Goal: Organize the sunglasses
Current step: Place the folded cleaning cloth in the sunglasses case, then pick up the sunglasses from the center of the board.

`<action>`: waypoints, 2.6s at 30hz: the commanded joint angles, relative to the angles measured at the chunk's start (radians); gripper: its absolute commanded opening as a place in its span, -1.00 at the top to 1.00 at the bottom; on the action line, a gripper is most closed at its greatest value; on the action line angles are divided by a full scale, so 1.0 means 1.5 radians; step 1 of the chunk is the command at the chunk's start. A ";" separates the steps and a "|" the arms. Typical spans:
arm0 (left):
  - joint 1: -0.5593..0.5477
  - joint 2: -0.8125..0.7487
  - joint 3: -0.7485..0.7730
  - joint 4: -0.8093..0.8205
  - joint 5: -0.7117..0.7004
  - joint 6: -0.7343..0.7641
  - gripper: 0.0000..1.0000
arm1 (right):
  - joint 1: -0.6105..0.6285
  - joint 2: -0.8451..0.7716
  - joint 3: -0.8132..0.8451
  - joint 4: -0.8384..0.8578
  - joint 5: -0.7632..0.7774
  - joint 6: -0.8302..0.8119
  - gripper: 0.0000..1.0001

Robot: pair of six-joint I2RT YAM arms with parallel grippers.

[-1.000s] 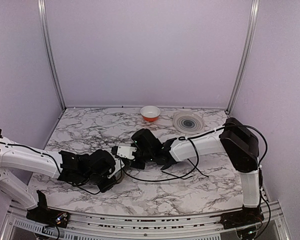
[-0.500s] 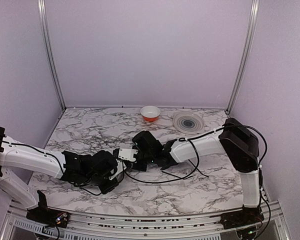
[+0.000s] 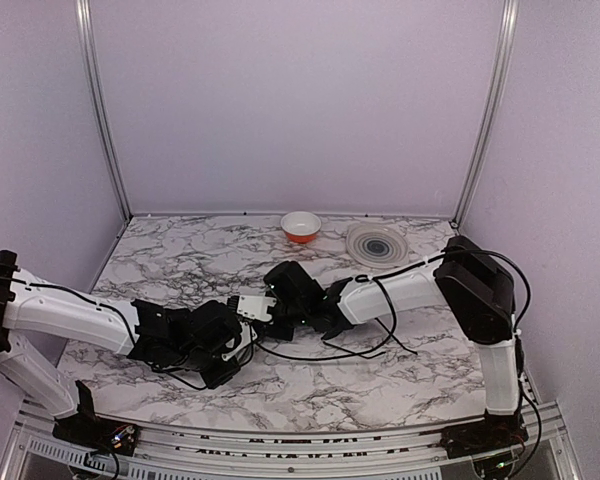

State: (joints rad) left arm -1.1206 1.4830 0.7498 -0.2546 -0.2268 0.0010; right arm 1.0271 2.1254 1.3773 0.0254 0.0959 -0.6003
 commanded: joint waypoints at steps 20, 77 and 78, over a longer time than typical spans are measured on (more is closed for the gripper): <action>-0.001 -0.050 0.026 -0.026 -0.038 -0.040 0.01 | -0.004 0.022 0.062 0.008 0.031 0.019 0.76; 0.053 -0.028 0.224 0.102 -0.145 0.029 -0.99 | -0.083 -0.565 -0.330 -0.080 0.304 0.393 0.13; 0.054 -0.020 0.231 0.103 -0.152 0.019 -0.98 | -0.100 -0.578 -0.333 -0.092 0.286 0.402 0.13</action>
State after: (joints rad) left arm -1.0470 1.4124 1.0386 -0.1555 -0.4198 0.0643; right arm 0.9539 1.3270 0.8948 -0.0456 0.5285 -0.0914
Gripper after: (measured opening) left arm 0.992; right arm 0.431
